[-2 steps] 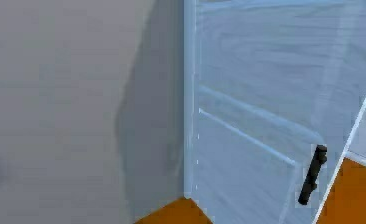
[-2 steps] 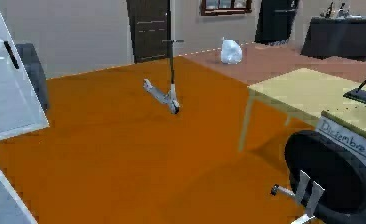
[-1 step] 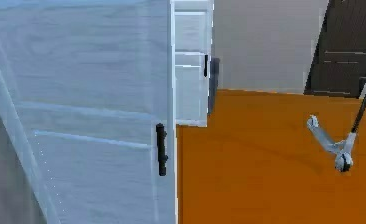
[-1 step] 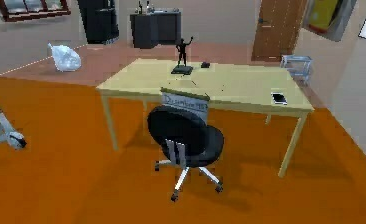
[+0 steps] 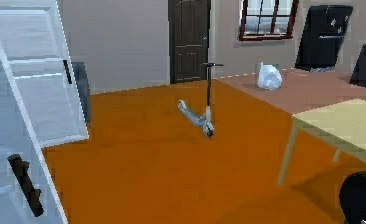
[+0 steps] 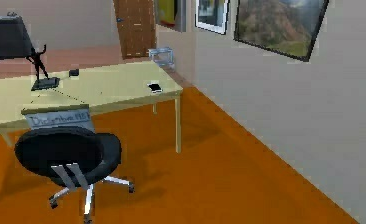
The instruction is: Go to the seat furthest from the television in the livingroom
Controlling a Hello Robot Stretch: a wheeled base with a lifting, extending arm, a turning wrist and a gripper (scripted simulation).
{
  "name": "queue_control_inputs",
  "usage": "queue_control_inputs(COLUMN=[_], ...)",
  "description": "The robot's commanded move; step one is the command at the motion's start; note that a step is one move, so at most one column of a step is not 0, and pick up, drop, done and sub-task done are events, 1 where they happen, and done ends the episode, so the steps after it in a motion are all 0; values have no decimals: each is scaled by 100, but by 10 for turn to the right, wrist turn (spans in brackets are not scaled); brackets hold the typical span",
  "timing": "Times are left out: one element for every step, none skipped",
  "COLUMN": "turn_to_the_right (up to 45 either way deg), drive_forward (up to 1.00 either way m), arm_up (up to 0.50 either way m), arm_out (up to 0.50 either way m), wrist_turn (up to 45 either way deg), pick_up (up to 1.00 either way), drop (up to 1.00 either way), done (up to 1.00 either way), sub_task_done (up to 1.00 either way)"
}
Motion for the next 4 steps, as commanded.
queue_control_inputs(turn_to_the_right=[0,-180,0,-120], drive_forward=[65,0,45,0], arm_up=[0,0,0,0], arm_out=[0,0,0,0], wrist_turn=[0,0,0,0], pick_up=[0,0,0,0], drop=[0,0,0,0], done=[0,0,0,0], sub_task_done=[0,0,0,0])
